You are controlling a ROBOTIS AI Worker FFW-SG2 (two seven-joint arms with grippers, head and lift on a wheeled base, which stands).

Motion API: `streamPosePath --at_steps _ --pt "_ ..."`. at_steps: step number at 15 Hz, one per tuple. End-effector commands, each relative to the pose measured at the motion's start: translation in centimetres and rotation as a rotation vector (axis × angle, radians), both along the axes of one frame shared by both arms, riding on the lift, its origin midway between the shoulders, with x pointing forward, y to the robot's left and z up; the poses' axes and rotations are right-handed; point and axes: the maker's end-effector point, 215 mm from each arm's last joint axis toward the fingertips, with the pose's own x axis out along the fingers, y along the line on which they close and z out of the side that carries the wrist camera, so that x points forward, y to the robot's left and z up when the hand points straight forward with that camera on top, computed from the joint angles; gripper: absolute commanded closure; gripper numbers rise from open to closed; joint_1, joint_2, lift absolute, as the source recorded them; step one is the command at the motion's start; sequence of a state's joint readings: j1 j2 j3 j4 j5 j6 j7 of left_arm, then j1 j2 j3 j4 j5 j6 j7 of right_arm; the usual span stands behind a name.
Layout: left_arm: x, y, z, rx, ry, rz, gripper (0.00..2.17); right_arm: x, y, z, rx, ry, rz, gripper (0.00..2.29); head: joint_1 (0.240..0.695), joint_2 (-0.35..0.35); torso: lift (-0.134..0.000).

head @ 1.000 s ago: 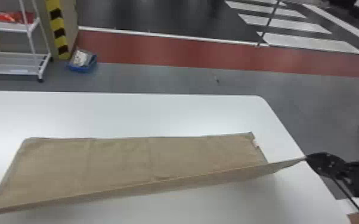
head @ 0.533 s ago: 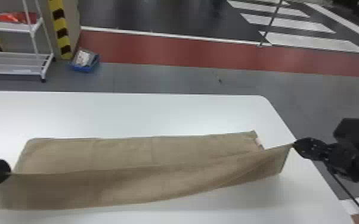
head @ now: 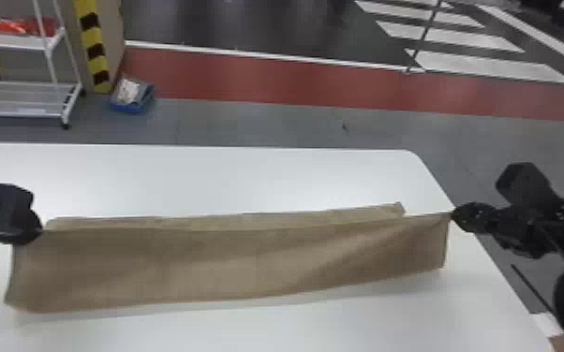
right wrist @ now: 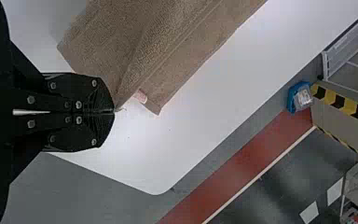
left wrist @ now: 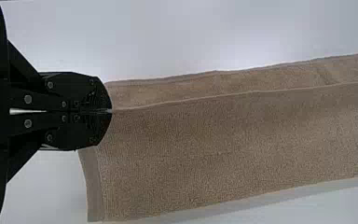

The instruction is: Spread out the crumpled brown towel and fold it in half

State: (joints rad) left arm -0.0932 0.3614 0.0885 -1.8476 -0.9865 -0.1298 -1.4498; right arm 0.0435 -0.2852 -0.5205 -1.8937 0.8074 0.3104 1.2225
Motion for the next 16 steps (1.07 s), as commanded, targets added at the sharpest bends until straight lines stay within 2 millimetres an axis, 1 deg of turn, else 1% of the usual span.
streamPosePath --at_steps 1,5,8,9,11,13,16 --pt "1.5 0.3 0.2 0.001 -0.004 0.013 1.73 1.6 0.1 0.2 -0.001 0.001 -0.004 1.75 0.695 -0.228 -0.125" --pt "3.0 0.4 -0.7 0.009 0.013 0.029 1.73 3.6 1.0 -0.4 0.0 0.016 -0.002 1.75 0.695 -0.21 -0.125" --pt "4.0 1.3 -1.3 0.021 0.021 0.05 1.73 4.9 1.4 -0.2 -0.013 0.022 0.002 1.75 0.695 -0.193 -0.125" --pt "4.1 1.3 -1.5 0.021 0.025 0.051 1.73 5.3 1.5 -0.2 -0.019 0.026 0.005 1.75 0.695 -0.188 -0.125" --pt "4.3 1.3 -2.1 0.022 0.035 0.054 1.73 5.9 2.2 -0.9 -0.038 0.047 0.019 1.75 0.695 -0.179 -0.125" --pt "4.4 1.5 -2.2 0.022 0.035 0.057 1.73 6.5 3.0 -0.5 -0.04 0.04 0.031 1.75 0.695 -0.172 -0.125" --pt "4.8 2.2 -2.3 0.024 0.034 0.071 1.73 7.0 2.3 -0.5 -0.052 0.047 0.02 1.75 0.695 -0.159 -0.125"
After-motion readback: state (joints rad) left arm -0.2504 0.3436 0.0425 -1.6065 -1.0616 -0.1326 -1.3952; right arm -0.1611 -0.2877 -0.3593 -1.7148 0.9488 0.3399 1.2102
